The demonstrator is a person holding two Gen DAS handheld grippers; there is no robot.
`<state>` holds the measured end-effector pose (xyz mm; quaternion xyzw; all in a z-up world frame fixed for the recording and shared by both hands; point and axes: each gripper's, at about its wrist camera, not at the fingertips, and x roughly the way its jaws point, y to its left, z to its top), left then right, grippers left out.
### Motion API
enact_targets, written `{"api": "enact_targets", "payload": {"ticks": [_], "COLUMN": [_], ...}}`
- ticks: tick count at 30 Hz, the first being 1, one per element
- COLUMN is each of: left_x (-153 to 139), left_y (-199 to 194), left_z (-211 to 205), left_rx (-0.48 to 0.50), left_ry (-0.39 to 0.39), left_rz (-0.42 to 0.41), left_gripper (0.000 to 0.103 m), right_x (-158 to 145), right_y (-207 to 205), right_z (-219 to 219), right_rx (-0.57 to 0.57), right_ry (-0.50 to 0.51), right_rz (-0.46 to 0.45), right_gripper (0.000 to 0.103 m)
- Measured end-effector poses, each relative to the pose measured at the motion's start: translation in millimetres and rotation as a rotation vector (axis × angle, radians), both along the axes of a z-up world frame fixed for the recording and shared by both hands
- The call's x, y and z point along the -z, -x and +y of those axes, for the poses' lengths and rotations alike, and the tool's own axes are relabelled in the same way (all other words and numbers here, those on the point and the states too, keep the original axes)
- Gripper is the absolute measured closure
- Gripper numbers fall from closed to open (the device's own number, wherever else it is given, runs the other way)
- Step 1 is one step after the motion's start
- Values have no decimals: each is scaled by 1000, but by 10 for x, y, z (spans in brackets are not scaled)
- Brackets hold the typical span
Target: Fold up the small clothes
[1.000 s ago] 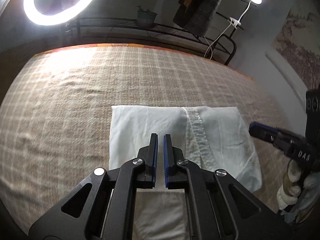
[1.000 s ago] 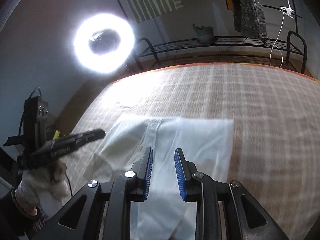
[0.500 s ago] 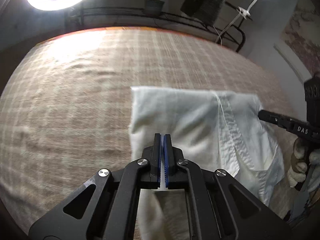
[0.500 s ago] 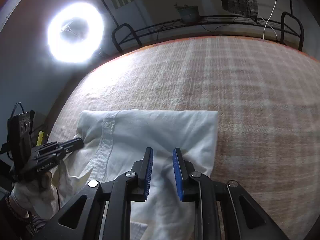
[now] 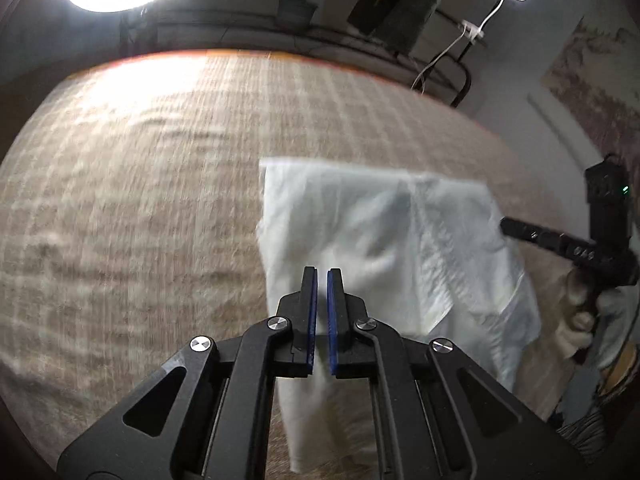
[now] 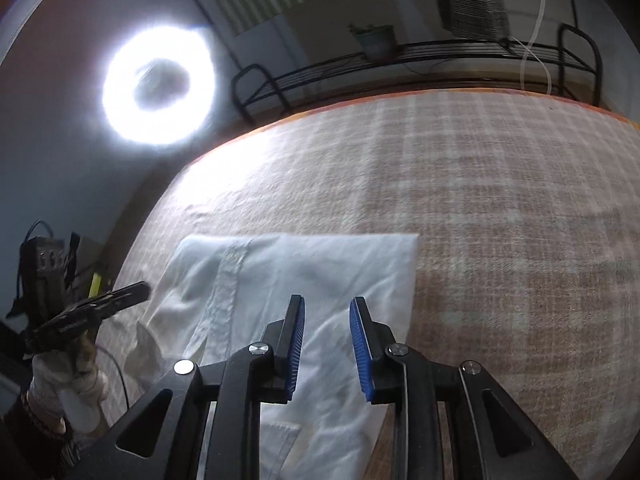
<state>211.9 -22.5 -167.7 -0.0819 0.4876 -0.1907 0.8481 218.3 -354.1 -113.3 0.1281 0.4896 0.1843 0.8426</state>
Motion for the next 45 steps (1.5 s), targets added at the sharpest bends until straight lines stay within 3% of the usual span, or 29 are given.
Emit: {"api": "enact_targets", "payload": {"ticks": [2, 7, 10, 12, 13, 14, 15, 16, 19, 23, 32, 36, 39, 41, 45], "left_x": [164, 200, 154, 109, 88, 69, 56, 49, 111, 290, 386, 412, 416, 403, 302], "left_y": [7, 206, 272, 286, 292, 296, 297, 304, 224, 129, -89, -203, -228, -229, -197], "left_z": [72, 297, 556, 711, 760, 804, 837, 862, 788, 697, 591, 466, 367, 311, 207], "left_rx": [-10, -29, -94, -140, -156, -170, -179, -185, -187, -203, -228, -211, -192, -188, -165], "left_ry": [-24, -95, -35, 50, 98, 148, 188, 234, 326, 379, 449, 443, 417, 395, 339], "left_rz": [43, 28, 35, 53, 63, 72, 78, 83, 139, 213, 247, 247, 245, 233, 188], "left_gripper": [101, 101, 101, 101, 93, 73, 62, 50, 50, 50, 50, 52, 68, 81, 90], "right_x": [64, 168, 181, 168, 158, 134, 120, 109, 89, 188, 476, 530, 554, 534, 449], "right_y": [67, 241, 380, 455, 488, 520, 540, 554, 568, 500, 341, 269, 236, 252, 245], "right_z": [25, -116, -253, -402, -464, -524, -559, -598, -648, -675, -574, -476, -394, -347, -295], "right_rx": [-10, -33, -24, 3, 14, 29, 39, 49, 70, 103, 99, 92, 90, 85, 88], "right_ry": [37, 93, 139, 97, 66, 30, 5, -23, -126, -212, -296, -349, -363, -350, -303], "right_rz": [17, 74, 98, 109, 108, 103, 100, 97, 91, 119, 189, 206, 208, 208, 199], "right_gripper": [78, 78, 76, 75, 73, 63, 54, 38, 36, 39, 52, 58, 59, 67, 77]}}
